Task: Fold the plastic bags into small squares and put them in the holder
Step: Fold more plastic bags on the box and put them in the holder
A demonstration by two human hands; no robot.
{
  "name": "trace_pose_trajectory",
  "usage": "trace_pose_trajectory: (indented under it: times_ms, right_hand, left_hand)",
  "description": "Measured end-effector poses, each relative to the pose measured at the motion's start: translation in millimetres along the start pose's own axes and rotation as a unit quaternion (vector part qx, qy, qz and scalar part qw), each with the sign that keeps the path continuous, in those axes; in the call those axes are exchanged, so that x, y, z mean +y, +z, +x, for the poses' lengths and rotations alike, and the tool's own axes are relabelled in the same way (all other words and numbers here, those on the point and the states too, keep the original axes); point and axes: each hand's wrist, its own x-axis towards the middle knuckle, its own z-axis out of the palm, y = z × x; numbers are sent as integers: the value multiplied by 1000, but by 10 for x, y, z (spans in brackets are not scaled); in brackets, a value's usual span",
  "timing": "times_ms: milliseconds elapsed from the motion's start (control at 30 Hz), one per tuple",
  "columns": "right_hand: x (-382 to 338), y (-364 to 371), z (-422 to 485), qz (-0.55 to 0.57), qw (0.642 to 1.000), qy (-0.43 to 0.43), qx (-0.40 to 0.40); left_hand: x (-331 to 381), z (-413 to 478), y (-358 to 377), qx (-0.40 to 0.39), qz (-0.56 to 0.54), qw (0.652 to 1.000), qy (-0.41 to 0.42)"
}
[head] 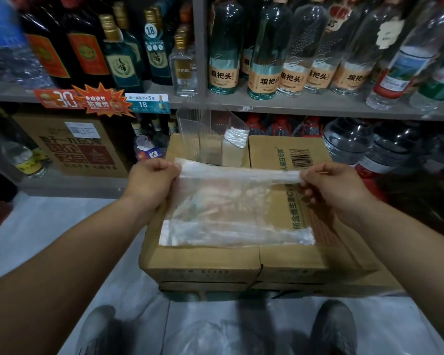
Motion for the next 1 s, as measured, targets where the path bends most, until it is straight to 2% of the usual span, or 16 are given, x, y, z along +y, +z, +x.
trace_pose_trajectory:
  times_ms: [67,333,500,567,600,667,733,767,833,933,1000]
  right_hand:
    - [35,-7,-20,-25,999,-1,22]
    - [94,66,10,-74,995,-30,58]
    - [111,76,-27,-165,981,-62,75]
    - [92,113,-40,-189,976,-63,83]
    - [91,137,-37,-199,974,-62,90]
    - [70,196,-72,-264,954,-87,111]
    - [17,294,-210,-319,928,-155,112]
    - [-33,357,-314,-325,921,-191,97]
    - [-103,511,-524,-342,911,-228,23]
    - [-6,738,-654,-412,879,-212,-114]
    - [135,786,-613,-454,855,-190,-165]
  left_hand:
    - [-33,-5,-27,-5,-13,1000,-27]
    - [-7,-35,-63,-33,-5,998,-50]
    - [24,-31,-133,-58,-79,990,-102]
    - [41,-29,-155,-46,-91,987,-124]
    - [37,-31,-169,-26,-68,992,-107]
    - [-17,-37,-205,25,112,993,8]
    - [-82,-145,-240,13,299,943,143]
    - [-112,-217,-245,-18,354,913,201]
    - [-182,-345,-220,-86,440,853,266]
    - [-316,-429,-160,-151,537,784,274]
    - [-404,-433,-144,-163,565,768,251]
